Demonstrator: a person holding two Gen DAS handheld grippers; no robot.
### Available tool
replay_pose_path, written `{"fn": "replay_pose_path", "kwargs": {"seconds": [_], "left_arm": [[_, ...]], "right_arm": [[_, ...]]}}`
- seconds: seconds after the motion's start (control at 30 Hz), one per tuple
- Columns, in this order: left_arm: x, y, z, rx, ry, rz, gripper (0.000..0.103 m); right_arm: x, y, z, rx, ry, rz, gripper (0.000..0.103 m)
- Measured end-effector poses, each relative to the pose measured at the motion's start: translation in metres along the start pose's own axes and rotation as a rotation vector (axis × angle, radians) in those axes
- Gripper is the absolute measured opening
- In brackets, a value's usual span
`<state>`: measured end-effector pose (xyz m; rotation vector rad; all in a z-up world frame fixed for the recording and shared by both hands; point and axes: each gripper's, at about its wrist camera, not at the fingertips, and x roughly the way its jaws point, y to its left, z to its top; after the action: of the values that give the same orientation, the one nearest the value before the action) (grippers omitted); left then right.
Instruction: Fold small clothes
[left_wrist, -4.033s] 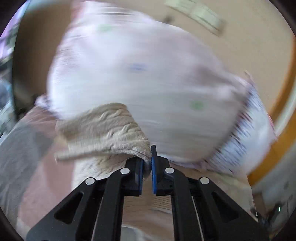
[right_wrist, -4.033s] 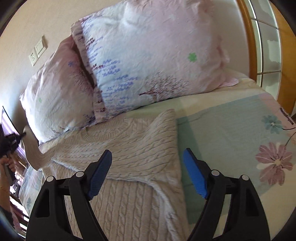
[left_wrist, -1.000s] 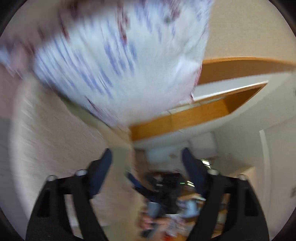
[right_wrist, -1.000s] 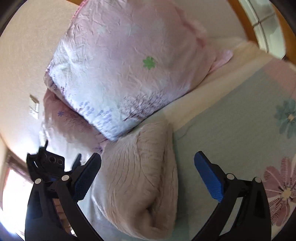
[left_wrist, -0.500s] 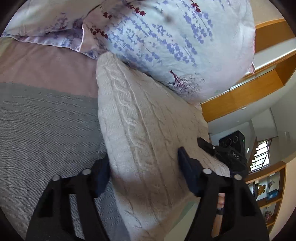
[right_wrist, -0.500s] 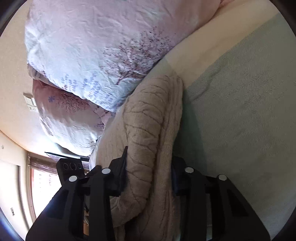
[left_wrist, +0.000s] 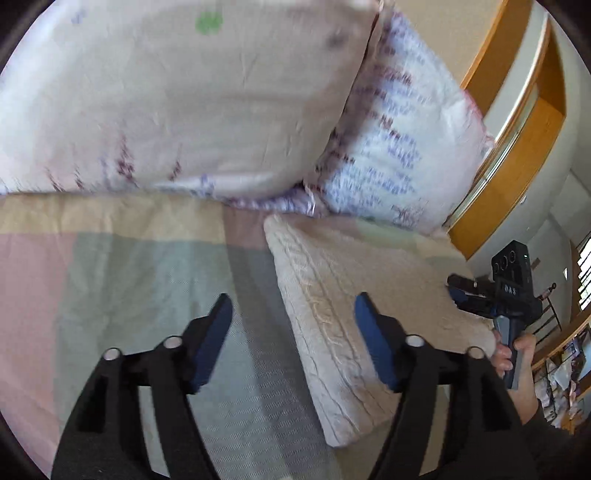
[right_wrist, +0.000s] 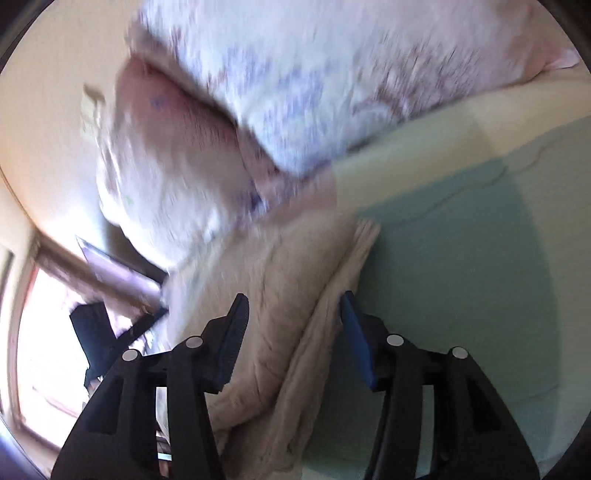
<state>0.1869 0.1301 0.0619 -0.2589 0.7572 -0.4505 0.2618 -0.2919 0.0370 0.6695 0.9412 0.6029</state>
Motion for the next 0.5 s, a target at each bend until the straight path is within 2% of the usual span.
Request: {"fn": "replay_pose_path", "kwargs": {"seconds": [0.07,0.1,0.13,0.17,0.23,0.33,0.43,0.5], "left_arm": [[-0.013,-0.01,-0.004,0.032,-0.032,-0.001,0.076],[-0.014,-0.018,-0.005,0.04,-0.035,-0.005,0.078],[-0.011,-0.025,-0.007,0.046,-0.031,-0.013,0.078],[-0.004,-0.035,-0.007,0.052,-0.023,-0.017,0.078],[-0.002,-0.044,-0.016,0.074,-0.013,-0.015,0.078],[-0.001,-0.06,-0.03,0.114,-0.015,0.005,0.079],[-0.006,-0.061,-0.045,0.136,-0.01,0.039,0.082],[-0.011,-0.059,-0.056,0.15,-0.009,0.082,0.083]], "right_arm": [[0.005,-0.003,0.009,0.045,0.021,0.022,0.056],[0.019,-0.004,0.011,0.061,0.082,0.029,0.054],[0.03,-0.004,0.014,0.067,0.121,0.016,0.025],[0.043,-0.001,0.013,0.035,0.137,-0.04,0.016],[0.042,-0.001,0.017,0.018,0.075,-0.097,0.013],[0.033,-0.017,0.022,0.092,0.005,-0.185,0.012],[0.025,-0.007,0.021,0.035,0.014,-0.242,0.016],[-0.006,0.013,0.011,-0.015,-0.074,-0.277,0.02]]}}
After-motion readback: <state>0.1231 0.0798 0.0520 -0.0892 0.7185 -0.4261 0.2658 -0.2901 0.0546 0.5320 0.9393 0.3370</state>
